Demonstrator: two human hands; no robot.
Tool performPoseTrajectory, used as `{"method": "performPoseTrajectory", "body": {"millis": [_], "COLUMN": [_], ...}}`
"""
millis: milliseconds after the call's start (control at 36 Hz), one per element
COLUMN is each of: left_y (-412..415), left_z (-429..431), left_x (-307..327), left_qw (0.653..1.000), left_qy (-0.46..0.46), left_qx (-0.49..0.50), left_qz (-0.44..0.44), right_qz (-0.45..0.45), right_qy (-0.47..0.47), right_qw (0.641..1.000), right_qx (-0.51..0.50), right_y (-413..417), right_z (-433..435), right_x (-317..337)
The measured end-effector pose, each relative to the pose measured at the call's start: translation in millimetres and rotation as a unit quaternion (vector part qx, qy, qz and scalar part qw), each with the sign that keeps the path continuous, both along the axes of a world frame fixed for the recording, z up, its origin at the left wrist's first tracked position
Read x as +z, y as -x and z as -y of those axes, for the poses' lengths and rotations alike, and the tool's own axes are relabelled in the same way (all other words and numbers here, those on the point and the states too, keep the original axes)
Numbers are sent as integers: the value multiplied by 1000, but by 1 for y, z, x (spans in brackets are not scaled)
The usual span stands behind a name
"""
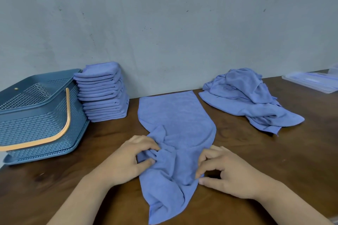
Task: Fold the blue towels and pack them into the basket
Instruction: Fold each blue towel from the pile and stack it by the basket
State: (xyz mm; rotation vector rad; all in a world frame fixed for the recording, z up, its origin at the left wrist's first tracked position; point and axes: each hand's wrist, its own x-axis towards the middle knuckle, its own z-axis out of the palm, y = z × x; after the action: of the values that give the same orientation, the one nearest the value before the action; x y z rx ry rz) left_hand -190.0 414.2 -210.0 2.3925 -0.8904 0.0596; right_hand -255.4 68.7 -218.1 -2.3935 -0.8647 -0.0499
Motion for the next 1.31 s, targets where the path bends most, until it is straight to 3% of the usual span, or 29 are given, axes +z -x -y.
{"method": "performPoseTrajectory", "body": {"millis": [56, 111, 194, 250, 333, 417, 472, 583, 694, 750, 806, 889, 944, 1056, 1167, 1306], "left_y": [0, 1, 2, 2, 2, 2, 3, 6, 9, 10, 11, 15, 17, 18, 22, 32], "left_z": [3, 4, -2, -7, -9, -9, -9, -4, 1, 3, 6, 9, 10, 12, 14, 4], "left_x": [0, 3, 10, 12, 12, 9, 8, 9, 13, 14, 17, 23, 26, 31, 33, 22], "left_qw": [1000, 997, 989, 987, 986, 987, 988, 988, 986, 984, 982, 978, 976, 970, 963, 975], "left_qy": [7, 51, 114, 121, 120, 115, 114, 113, 118, 130, 144, 164, 182, 216, 251, 188], "left_qx": [9, 25, 44, 53, 55, 49, 50, 62, 84, 92, 98, 112, 113, 112, 91, 100], "left_qz": [-5, -44, -81, -86, -98, -102, -96, -89, -76, -75, -73, -63, -44, 1, -28, -66], "right_qz": [-2, -11, -2, 20, 12, -59, -73, -24, -2, -32, -88, -174, -214, -227, -229, -280], "right_qy": [-11, -96, -260, -283, -242, -224, -151, -28, 39, -14, -139, -337, -407, -493, -576, -547], "right_qw": [1000, 995, 957, 932, 917, 919, 936, 949, 967, 975, 967, 908, 866, 818, 770, 785], "right_qx": [-2, -25, -129, -226, -316, -320, -309, -314, -251, -220, -194, -180, -196, -190, -153, -75], "right_y": [-2, -1, -4, -9, -15, -12, -8, -6, -10, -9, -6, 0, 3, 9, 16, 17], "right_z": [0, 2, 5, 5, 7, 10, 9, 4, 3, 4, 2, -2, -4, -3, 3, 15], "right_x": [0, 2, 7, 8, 5, 6, 6, -1, -7, -8, -2, 15, 24, 38, 55, 50]}}
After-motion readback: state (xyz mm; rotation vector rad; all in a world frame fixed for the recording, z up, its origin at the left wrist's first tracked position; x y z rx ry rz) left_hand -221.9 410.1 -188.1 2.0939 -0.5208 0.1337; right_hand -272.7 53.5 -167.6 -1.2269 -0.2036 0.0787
